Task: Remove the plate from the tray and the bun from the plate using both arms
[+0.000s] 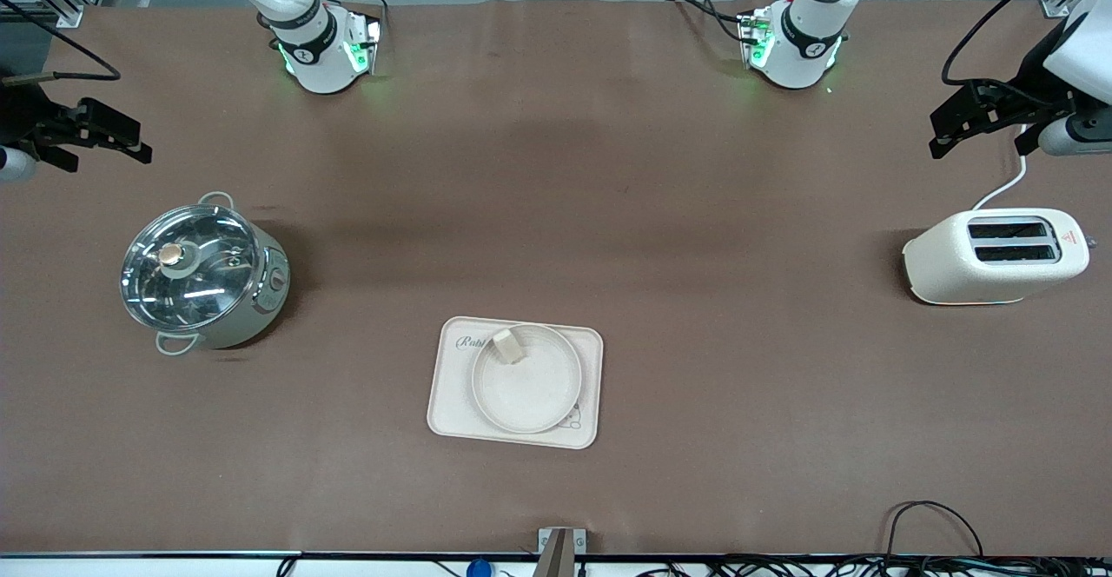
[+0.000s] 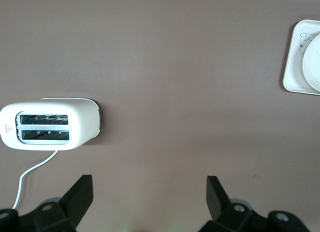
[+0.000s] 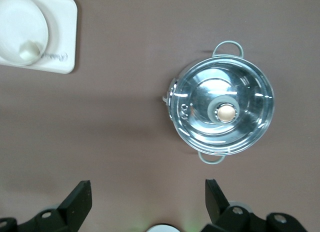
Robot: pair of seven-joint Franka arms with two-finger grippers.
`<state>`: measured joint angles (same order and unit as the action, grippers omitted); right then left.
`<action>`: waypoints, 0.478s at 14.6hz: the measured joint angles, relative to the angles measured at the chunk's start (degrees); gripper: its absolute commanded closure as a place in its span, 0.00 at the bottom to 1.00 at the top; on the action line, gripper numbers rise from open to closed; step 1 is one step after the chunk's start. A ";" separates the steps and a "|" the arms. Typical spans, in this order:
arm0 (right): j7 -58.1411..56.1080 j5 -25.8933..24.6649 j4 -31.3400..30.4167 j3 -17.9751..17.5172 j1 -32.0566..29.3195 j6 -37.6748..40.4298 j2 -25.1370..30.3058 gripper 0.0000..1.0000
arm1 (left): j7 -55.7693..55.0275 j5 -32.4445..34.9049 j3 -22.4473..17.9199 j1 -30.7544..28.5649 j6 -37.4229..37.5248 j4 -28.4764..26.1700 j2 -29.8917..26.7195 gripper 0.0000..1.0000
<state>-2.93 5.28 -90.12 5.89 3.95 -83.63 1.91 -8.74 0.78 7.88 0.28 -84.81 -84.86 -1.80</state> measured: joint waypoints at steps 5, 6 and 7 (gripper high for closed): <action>6.45 5.74 -7.56 -0.05 1.65 -11.33 -0.49 0.00 | 0.11 0.00 0.00 0.00 0.00 0.00 0.00 0.00; 8.12 6.48 -9.18 -0.11 2.75 -13.88 -0.88 0.00 | 0.11 0.00 0.00 0.00 0.00 0.00 0.00 0.00; 10.18 6.99 -10.50 -0.16 4.37 -16.52 -1.49 0.00 | 0.11 0.00 0.00 -0.01 0.00 0.01 0.00 0.00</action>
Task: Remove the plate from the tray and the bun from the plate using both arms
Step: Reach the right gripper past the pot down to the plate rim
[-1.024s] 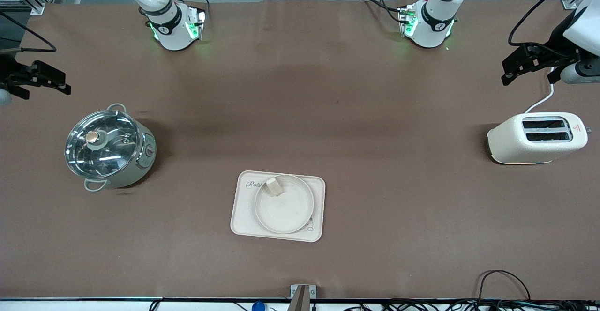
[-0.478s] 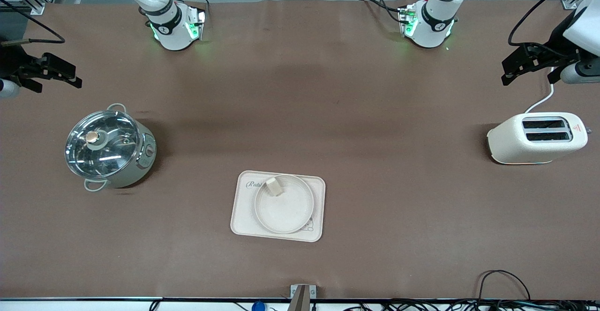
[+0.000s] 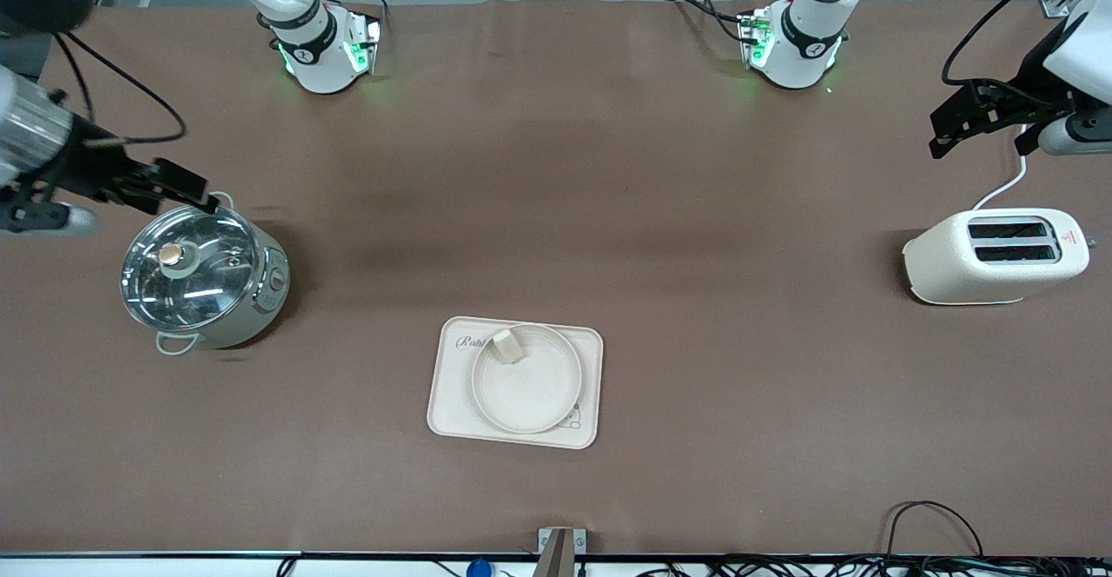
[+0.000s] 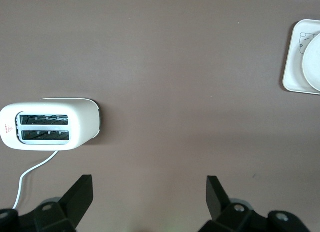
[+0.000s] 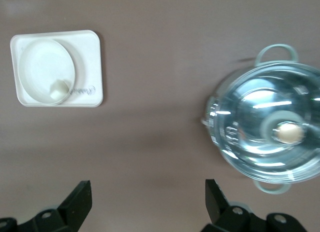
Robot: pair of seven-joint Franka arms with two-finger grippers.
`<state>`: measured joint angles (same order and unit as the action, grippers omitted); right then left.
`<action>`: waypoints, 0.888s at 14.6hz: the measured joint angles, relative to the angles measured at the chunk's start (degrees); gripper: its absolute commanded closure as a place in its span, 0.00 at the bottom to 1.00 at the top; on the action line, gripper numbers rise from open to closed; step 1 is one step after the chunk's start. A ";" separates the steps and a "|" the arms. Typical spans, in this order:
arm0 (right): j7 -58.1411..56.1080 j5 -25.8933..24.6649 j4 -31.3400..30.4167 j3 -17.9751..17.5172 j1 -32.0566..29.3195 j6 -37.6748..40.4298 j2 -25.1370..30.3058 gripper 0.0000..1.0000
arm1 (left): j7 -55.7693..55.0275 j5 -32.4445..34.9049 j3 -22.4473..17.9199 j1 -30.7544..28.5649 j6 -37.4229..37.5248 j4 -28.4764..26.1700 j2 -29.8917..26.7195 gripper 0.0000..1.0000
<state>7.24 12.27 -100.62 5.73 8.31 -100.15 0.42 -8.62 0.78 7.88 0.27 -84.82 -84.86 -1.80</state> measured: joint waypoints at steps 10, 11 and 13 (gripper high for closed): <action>7.57 11.59 -2.47 -0.31 14.16 -31.97 -22.07 0.00 | 0.01 0.00 0.01 -0.02 0.03 0.09 0.33 0.00; 7.89 12.74 -2.40 -0.33 15.21 -35.11 -24.23 0.00 | 0.01 0.00 0.01 -0.02 0.03 0.21 0.31 0.00; 7.88 16.51 -1.79 -0.34 17.11 -40.26 -28.55 0.00 | 0.01 0.00 0.01 -0.04 0.32 0.46 0.24 0.00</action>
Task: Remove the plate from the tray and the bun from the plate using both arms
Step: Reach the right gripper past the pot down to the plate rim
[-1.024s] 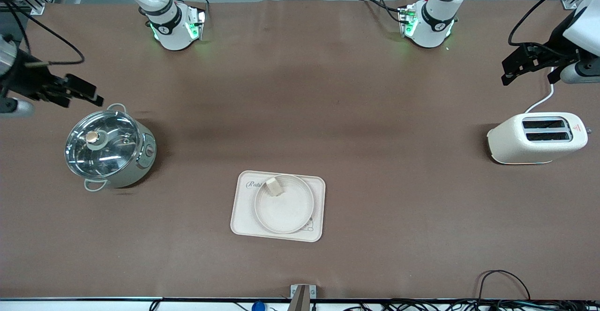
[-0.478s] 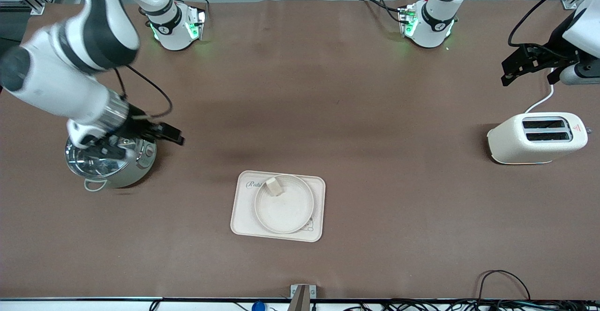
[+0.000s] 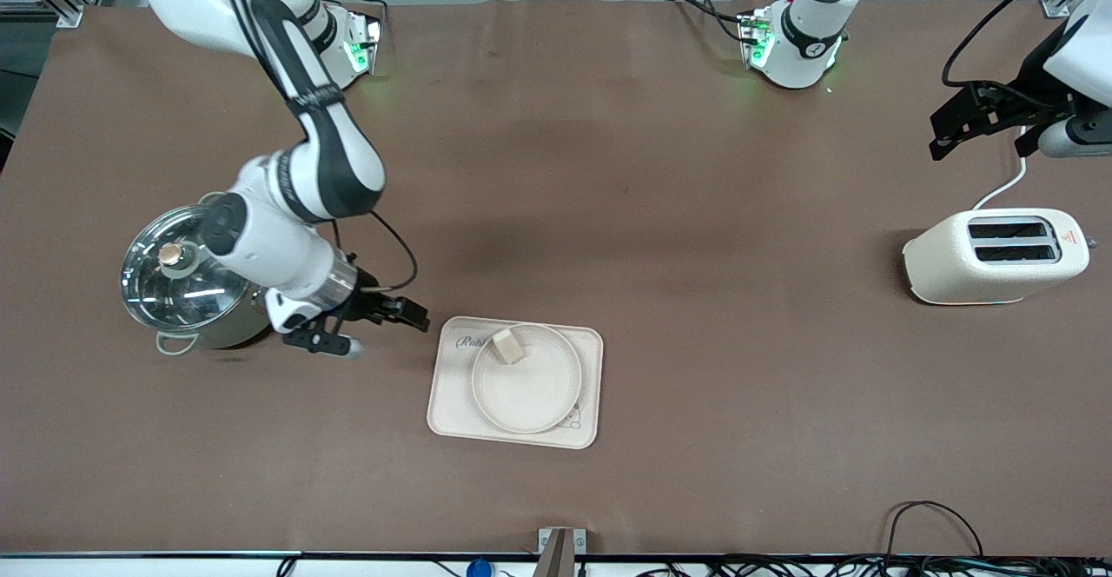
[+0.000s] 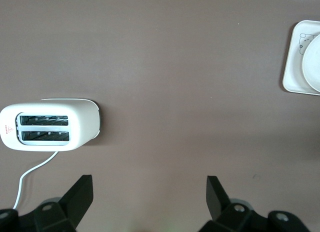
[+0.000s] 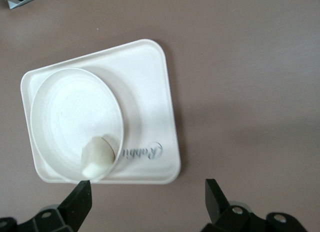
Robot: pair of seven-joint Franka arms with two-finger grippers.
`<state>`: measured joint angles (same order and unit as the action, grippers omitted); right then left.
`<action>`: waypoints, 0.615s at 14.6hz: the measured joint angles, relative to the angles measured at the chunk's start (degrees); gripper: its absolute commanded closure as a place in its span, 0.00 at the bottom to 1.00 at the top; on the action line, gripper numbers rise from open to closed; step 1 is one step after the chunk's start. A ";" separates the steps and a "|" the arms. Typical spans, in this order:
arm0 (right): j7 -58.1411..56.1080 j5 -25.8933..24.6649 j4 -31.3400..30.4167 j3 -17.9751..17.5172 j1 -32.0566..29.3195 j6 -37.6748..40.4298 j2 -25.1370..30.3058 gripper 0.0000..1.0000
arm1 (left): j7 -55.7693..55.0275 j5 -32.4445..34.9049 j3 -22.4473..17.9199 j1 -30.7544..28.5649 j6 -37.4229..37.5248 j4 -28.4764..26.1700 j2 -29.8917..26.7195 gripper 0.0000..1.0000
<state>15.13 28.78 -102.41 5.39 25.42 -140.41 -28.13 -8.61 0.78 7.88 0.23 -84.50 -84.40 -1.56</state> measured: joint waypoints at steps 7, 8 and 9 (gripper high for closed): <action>0.13 2.24 11.09 0.02 2.82 -5.00 -14.29 0.08 | 0.01 0.00 -0.01 0.00 3.76 0.32 -0.46 0.00; 0.13 2.34 12.19 0.02 2.90 -5.09 -15.49 0.12 | 0.02 0.00 0.00 0.01 3.82 0.33 -0.57 0.00; 0.13 2.39 13.11 0.02 2.92 -5.10 -16.47 0.16 | 0.02 0.00 0.00 0.01 3.93 0.33 -0.63 0.00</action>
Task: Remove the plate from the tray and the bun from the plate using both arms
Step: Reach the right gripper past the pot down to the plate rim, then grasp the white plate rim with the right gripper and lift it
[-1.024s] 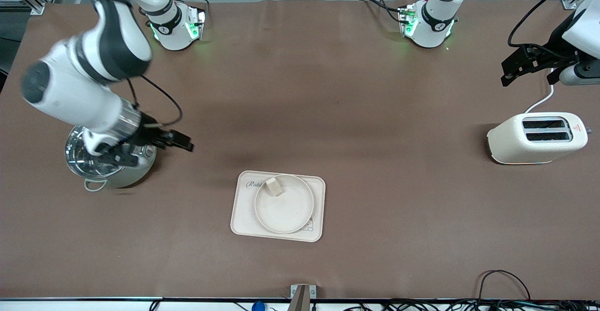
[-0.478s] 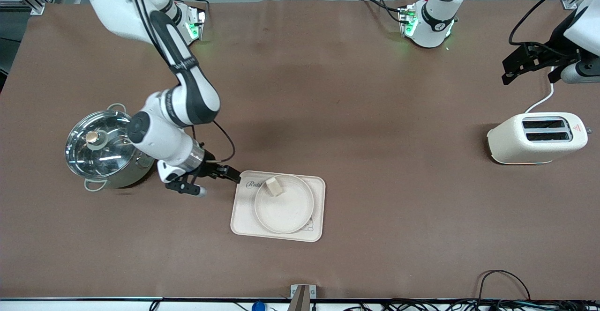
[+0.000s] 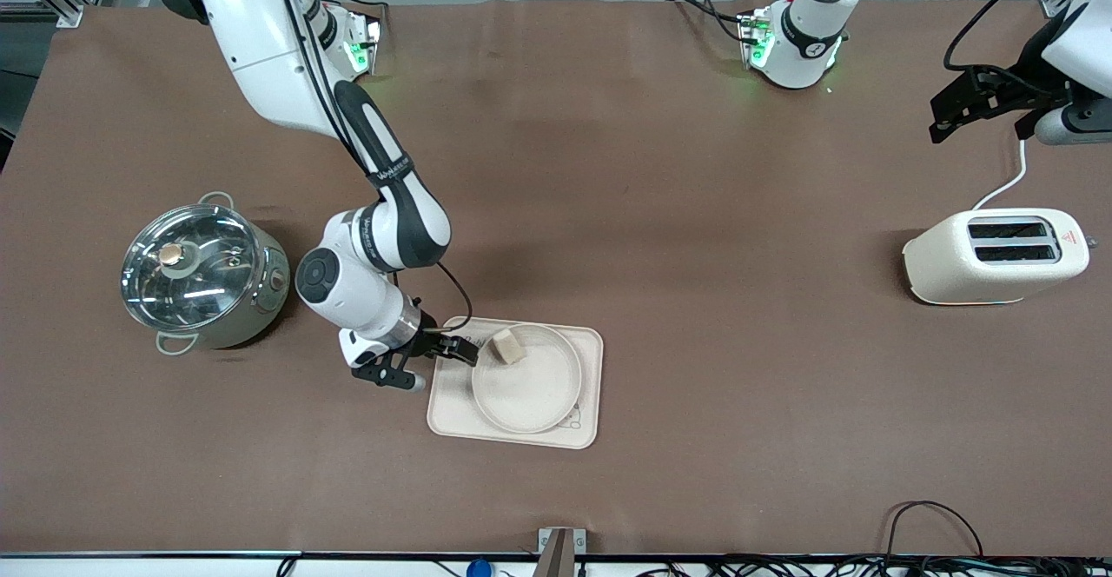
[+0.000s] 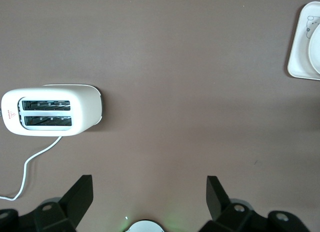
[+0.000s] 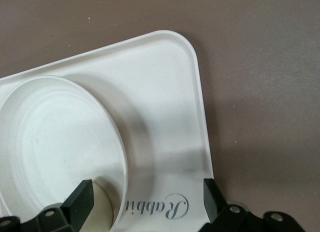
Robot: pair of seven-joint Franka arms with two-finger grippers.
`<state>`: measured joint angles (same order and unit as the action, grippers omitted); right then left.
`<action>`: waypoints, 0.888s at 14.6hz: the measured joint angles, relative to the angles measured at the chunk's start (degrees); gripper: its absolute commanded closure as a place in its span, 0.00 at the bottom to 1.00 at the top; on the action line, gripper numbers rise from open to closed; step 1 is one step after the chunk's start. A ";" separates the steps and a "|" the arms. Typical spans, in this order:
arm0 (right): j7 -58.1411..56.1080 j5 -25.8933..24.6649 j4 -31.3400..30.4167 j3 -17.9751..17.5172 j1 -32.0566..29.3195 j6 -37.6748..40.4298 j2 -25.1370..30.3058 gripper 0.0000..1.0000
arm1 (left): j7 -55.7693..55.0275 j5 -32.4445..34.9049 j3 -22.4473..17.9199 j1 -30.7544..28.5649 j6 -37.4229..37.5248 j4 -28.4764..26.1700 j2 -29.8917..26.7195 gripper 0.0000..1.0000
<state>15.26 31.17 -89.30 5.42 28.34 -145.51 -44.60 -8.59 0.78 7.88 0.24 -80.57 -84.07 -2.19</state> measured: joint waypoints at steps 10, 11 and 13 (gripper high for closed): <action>0.04 0.08 4.05 -0.50 0.60 0.03 -4.22 0.47 | 0.05 0.00 0.22 0.14 0.41 -0.01 -0.01 0.00; 0.18 0.09 4.60 -0.52 0.80 0.03 -4.67 0.49 | 0.05 0.00 0.25 0.19 0.41 -0.01 -0.01 0.00; 1.17 0.11 5.82 -0.59 1.11 0.03 -5.57 0.56 | 0.05 0.00 0.30 0.22 0.41 0.00 -0.01 0.00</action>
<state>16.43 31.27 -83.47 4.83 29.45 -145.48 -50.17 -8.54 0.78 8.18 0.46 -80.16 -84.07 -2.20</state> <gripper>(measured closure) 0.463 0.000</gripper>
